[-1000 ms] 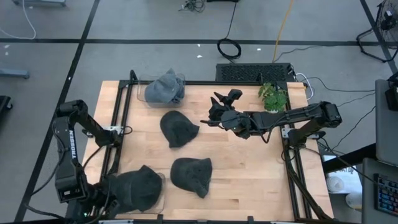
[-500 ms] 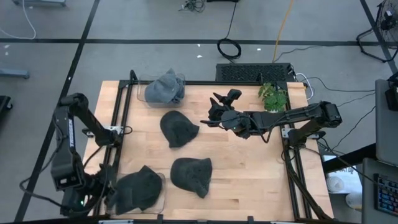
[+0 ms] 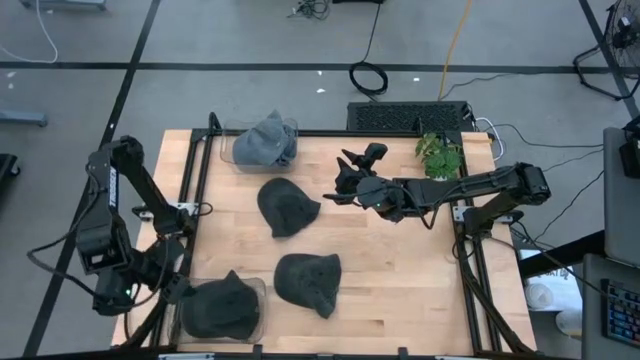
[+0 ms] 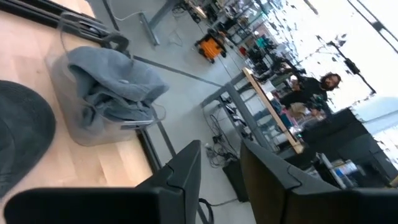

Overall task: Pick & Place hat
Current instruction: Put the top black cap into the bottom transparent bin

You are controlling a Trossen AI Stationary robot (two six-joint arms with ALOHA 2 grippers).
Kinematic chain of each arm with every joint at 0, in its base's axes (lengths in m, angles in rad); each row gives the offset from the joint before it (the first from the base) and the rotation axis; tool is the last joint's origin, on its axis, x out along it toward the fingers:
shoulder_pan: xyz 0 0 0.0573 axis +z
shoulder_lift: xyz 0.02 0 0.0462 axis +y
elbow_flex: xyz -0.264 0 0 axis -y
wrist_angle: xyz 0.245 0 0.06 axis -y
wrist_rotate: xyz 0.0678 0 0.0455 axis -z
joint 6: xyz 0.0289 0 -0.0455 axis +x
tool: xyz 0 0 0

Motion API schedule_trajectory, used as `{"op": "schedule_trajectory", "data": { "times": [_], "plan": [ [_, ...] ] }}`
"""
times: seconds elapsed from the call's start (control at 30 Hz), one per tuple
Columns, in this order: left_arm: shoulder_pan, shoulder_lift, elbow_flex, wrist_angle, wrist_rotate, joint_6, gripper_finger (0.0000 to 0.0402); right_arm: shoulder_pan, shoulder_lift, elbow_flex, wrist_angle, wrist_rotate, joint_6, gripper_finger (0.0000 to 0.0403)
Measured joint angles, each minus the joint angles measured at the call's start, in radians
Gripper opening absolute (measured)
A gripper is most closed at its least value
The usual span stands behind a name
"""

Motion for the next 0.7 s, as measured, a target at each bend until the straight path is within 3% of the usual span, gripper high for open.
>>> {"op": "schedule_trajectory", "data": {
  "times": [0.17,0.33,0.47,0.57,0.7],
  "plan": [
    [0.044,0.055,0.000,0.058,0.174,0.151,0.0206,0.000,0.000,0.000,0.001,-0.020,0.000,0.0100],
    [0.093,0.182,0.000,0.124,0.170,0.397,0.0096,-0.006,0.000,0.000,-0.003,-0.084,0.015,0.0100],
    [0.142,0.286,0.000,0.110,0.170,0.478,0.0013,-0.014,0.000,0.000,0.001,-0.123,0.026,0.0100],
    [0.175,0.353,0.000,0.059,0.179,0.459,0.0020,-0.020,0.000,0.000,0.001,-0.121,0.029,0.0100],
    [0.214,0.423,0.000,-0.010,0.275,0.520,0.0023,-0.021,0.000,0.000,0.001,-0.121,0.055,0.0100]
  ]
}}
